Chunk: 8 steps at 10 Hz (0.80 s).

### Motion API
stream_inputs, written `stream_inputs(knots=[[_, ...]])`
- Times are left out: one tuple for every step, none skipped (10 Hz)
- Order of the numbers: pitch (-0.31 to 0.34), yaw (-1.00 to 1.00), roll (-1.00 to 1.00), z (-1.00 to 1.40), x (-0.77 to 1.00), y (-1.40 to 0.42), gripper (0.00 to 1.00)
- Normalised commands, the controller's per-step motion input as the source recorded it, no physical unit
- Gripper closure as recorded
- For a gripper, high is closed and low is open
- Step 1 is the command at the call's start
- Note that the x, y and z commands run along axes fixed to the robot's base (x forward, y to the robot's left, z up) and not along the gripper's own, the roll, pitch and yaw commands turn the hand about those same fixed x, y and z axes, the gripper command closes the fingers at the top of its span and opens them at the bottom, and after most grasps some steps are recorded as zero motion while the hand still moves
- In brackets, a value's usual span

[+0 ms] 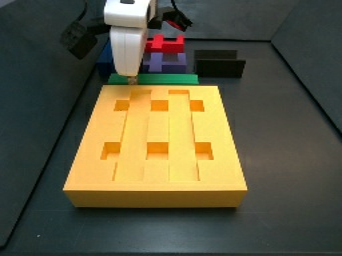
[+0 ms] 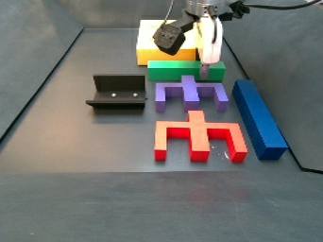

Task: Pick up the green object. Move up. Move to above the board. Insert the green object.
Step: Pick up the green object.

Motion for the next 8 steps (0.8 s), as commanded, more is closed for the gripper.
stream_inputs(knots=[[0.0, 0.0, 0.0, 0.0, 0.0, 0.0, 0.0], [0.0, 0.0, 0.0, 0.0, 0.0, 0.0, 1.0], [0.0, 0.0, 0.0, 0.0, 0.0, 0.0, 1.0], [0.0, 0.0, 0.0, 0.0, 0.0, 0.0, 1.0], [0.0, 0.0, 0.0, 0.0, 0.0, 0.0, 1.0], [0.0, 0.0, 0.0, 0.0, 0.0, 0.0, 1.0], [0.0, 0.0, 0.0, 0.0, 0.0, 0.0, 1.0], [0.0, 0.0, 0.0, 0.0, 0.0, 0.0, 1.0]])
